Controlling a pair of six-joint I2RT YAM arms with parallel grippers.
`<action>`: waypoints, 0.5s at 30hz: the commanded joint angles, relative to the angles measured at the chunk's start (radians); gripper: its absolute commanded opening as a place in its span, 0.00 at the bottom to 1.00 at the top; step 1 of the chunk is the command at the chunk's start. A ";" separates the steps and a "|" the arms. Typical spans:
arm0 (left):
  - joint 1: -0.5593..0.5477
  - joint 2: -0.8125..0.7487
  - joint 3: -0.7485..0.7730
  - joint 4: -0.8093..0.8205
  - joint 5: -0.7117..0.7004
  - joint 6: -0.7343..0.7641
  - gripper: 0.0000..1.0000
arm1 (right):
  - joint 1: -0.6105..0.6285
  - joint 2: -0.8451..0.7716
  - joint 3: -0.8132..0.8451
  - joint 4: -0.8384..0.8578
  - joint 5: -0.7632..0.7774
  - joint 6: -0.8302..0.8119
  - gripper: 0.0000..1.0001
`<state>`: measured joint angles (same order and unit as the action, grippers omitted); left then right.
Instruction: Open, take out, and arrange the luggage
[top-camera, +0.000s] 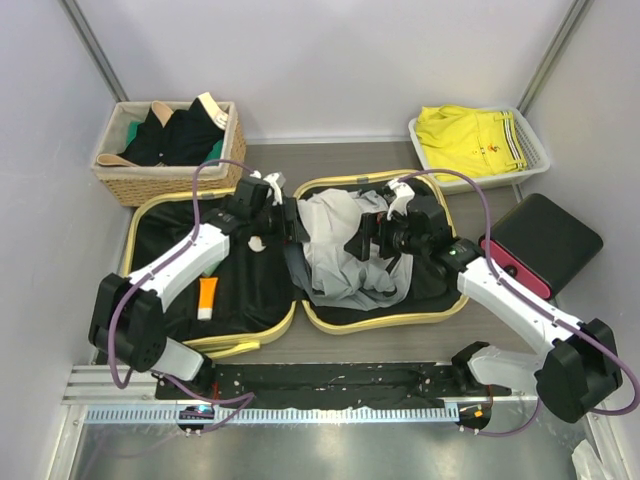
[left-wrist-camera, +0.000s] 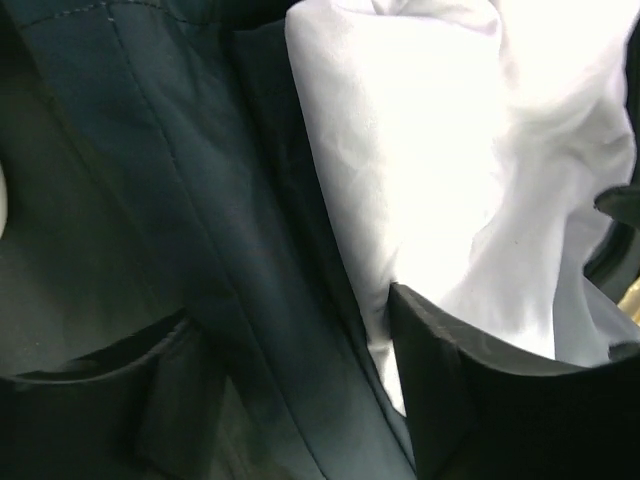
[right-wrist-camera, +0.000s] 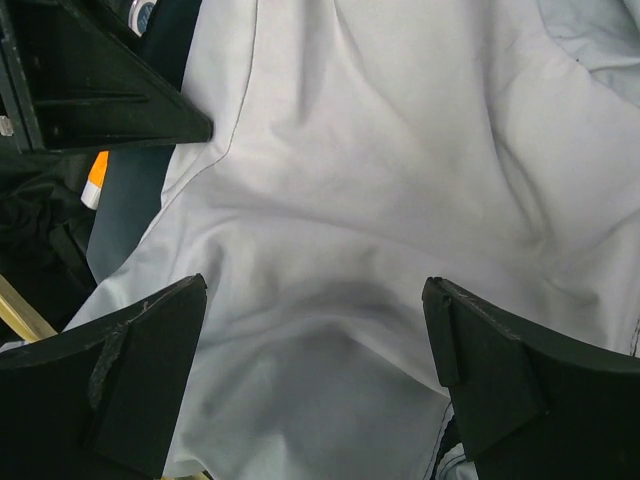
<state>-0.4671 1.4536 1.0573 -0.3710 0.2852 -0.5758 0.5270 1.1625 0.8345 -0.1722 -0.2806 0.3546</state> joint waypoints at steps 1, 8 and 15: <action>-0.061 0.073 0.081 0.038 -0.012 -0.019 0.57 | -0.001 -0.050 -0.018 0.054 0.034 0.004 1.00; -0.082 0.093 0.144 -0.026 -0.083 0.014 0.22 | -0.001 -0.081 -0.044 0.053 0.104 -0.008 1.00; -0.082 0.011 0.156 -0.043 -0.115 0.028 0.20 | -0.039 -0.067 -0.040 0.045 0.098 -0.025 0.99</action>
<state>-0.5423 1.5257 1.1755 -0.4595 0.1616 -0.5499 0.5213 1.1076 0.7872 -0.1650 -0.1848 0.3470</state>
